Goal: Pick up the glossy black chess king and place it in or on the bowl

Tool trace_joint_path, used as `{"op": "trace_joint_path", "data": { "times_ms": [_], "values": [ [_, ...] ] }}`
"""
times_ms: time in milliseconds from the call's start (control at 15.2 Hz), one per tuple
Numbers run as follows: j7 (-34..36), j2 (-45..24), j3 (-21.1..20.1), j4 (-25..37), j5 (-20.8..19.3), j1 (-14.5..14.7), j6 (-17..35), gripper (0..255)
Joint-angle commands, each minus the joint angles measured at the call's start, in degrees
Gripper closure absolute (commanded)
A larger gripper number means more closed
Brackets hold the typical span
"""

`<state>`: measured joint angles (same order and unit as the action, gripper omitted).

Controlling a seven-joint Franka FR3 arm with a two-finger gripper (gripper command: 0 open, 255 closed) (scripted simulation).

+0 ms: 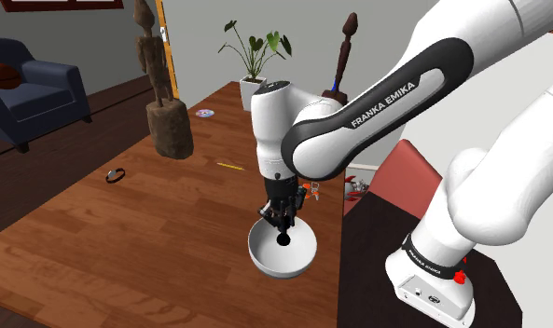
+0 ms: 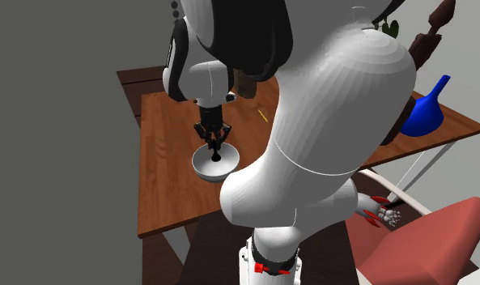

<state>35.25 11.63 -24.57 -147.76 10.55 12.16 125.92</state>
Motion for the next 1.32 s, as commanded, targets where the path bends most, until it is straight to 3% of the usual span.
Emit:
{"op": "trace_joint_path", "data": {
  "times_ms": [0,132,198,528,792,1254],
  "values": [
    [0.0,0.0,0.0,0.0,0.0,0.0,0.0,255],
    [0.0,0.0,0.0,0.0,0.0,0.0,0.0,255],
    [0.0,0.0,0.0,0.0,0.0,0.0,0.0,0],
    [0.0,0.0,0.0,0.0,0.0,0.0,0.0,0],
    [-0.6,3.7,1.1,4.8,0.1,-0.2,-8.3,0],
    [-0.6,3.7,1.1,4.8,0.1,-0.2,-8.3,0]
  ]
}}
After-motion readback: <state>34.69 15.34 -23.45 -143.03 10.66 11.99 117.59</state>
